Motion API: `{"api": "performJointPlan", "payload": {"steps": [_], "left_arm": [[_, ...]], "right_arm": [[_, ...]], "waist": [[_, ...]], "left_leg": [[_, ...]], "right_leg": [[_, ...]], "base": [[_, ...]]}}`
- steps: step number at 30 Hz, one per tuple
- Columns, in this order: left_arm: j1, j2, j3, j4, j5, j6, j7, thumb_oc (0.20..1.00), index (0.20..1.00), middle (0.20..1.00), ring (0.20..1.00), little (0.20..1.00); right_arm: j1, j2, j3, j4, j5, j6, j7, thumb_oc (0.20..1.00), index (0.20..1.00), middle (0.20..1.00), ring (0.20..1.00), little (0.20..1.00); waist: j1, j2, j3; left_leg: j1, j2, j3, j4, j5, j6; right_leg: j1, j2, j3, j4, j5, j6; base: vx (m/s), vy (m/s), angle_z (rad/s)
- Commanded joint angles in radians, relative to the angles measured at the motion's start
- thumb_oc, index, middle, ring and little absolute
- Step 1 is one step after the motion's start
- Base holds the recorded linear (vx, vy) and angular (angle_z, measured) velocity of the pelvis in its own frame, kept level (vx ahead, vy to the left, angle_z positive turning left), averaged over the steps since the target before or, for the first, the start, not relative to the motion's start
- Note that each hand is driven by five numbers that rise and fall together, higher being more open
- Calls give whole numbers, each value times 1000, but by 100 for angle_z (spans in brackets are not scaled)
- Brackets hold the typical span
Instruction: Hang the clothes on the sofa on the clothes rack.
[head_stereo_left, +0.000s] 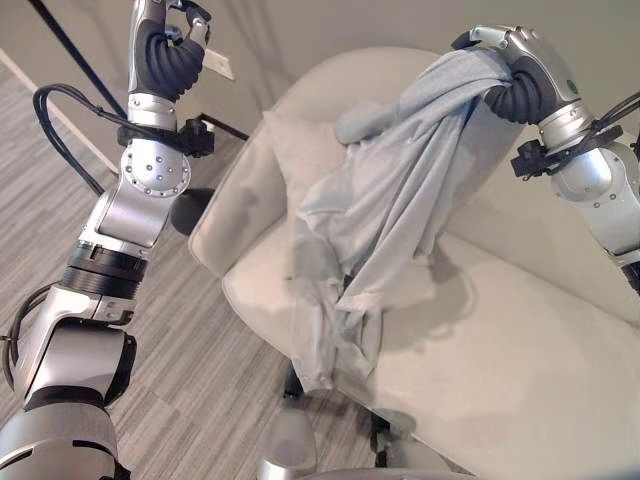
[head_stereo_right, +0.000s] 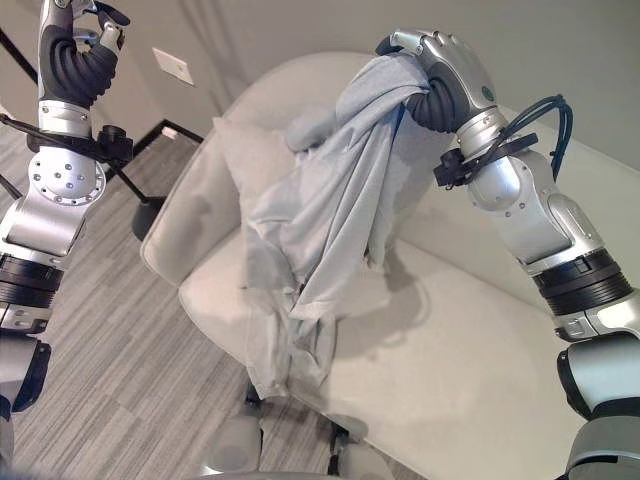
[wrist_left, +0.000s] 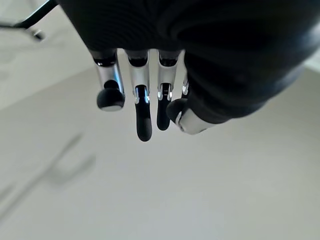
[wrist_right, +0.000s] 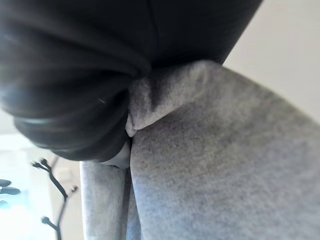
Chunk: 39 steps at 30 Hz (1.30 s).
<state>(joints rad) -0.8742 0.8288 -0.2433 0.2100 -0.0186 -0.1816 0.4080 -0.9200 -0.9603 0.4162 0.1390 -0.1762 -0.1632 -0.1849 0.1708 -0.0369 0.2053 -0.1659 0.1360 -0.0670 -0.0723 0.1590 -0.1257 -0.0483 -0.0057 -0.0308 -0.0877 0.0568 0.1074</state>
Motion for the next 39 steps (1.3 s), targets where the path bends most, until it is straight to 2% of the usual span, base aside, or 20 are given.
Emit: {"api": "performJointPlan", "payload": {"steps": [1, 11, 13, 19, 22, 25, 28, 31, 34, 39], "left_arm": [[14, -15, 21, 34, 15, -47, -4, 200, 200, 200, 200, 200], [153, -70, 54, -1, -7, -46, -66, 200, 200, 200, 200, 200], [209, -87, 53, 6, -25, -42, -95, 1000, 1000, 1000, 1000, 1000], [346, -128, 33, 31, -55, -33, -182, 1000, 1000, 1000, 1000, 1000], [482, -191, 27, 75, -134, -20, -258, 1000, 1000, 1000, 1000, 1000], [529, -227, 6, 158, -142, -1, -297, 1000, 1000, 1000, 1000, 1000], [527, -236, -16, 230, -114, 8, -312, 1000, 1000, 1000, 1000, 1000], [510, -280, -53, 362, -123, 20, -342, 1000, 1000, 1000, 1000, 1000], [432, -329, -94, 556, -144, 28, -359, 1000, 1000, 1000, 1000, 1000], [355, -347, -113, 623, -120, 31, -348, 1000, 1000, 1000, 1000, 1000]], "right_arm": [[7, -14, -16, -16, 3, -29, -29, 200, 200, 200, 200, 200], [53, -60, -53, -12, -35, -13, -40, 200, 200, 200, 200, 200], [64, -80, -62, -4, -36, -8, -45, 200, 200, 200, 200, 200], [19, -140, -38, 0, -33, 0, -49, 200, 200, 200, 200, 200], [-18, -185, -26, -16, -22, 4, -53, 200, 200, 200, 200, 200], [-23, -202, -35, -29, -20, 4, -56, 200, 200, 200, 200, 200], [-15, -204, -46, -44, -20, 3, -58, 200, 200, 200, 200, 200], [14, -202, -79, -85, -10, -9, -64, 200, 200, 200, 200, 200], [44, -176, -100, -144, 13, -28, -58, 200, 200, 200, 200, 200], [57, -188, -121, -205, 27, -38, -52, 200, 200, 200, 200, 200]], "waist": [[25, -62, -138], [23, -80, -176], [24, -91, -178], [29, -118, -176], [26, -143, -167], [23, -158, -162], [22, -166, -159], [4, -189, -154], [-27, -205, -152], [-53, -207, -140]], "left_leg": [[46, -22, 46, -15, -70, -46], [60, -36, 44, -15, -77, -41], [64, -37, 53, -15, -82, -36], [71, -38, 76, -15, -90, -25], [73, -34, 99, -15, -96, -16], [76, -32, 113, -15, -99, -11], [77, -29, 122, -15, -102, -9], [75, -22, 143, -15, -105, -8], [74, -15, 168, -15, -105, -9], [61, -11, 182, -15, -105, -10]], "right_leg": [[11, 50, 19, 116, -161, 26], [36, 32, -16, 105, -152, 42], [34, 24, -16, 101, -145, 48], [27, 14, -2, 89, -126, 59], [10, 8, 24, 87, -114, 63], [1, 9, 40, 84, -106, 65], [-9, 11, 54, 83, -102, 66], [-27, 16, 78, 80, -92, 69], [-47, 25, 104, 75, -81, 72], [-72, 29, 116, 72, -71, 77]], "base": [[9, -24, 31], [18, 36, 12], [0, 71, -3], [-15, 44, -3], [-41, 68, -18], [-34, 52, -36], [-13, 27, -24], [-1, 21, -24], [17, 12, -30], [15, 6, -21]]}}
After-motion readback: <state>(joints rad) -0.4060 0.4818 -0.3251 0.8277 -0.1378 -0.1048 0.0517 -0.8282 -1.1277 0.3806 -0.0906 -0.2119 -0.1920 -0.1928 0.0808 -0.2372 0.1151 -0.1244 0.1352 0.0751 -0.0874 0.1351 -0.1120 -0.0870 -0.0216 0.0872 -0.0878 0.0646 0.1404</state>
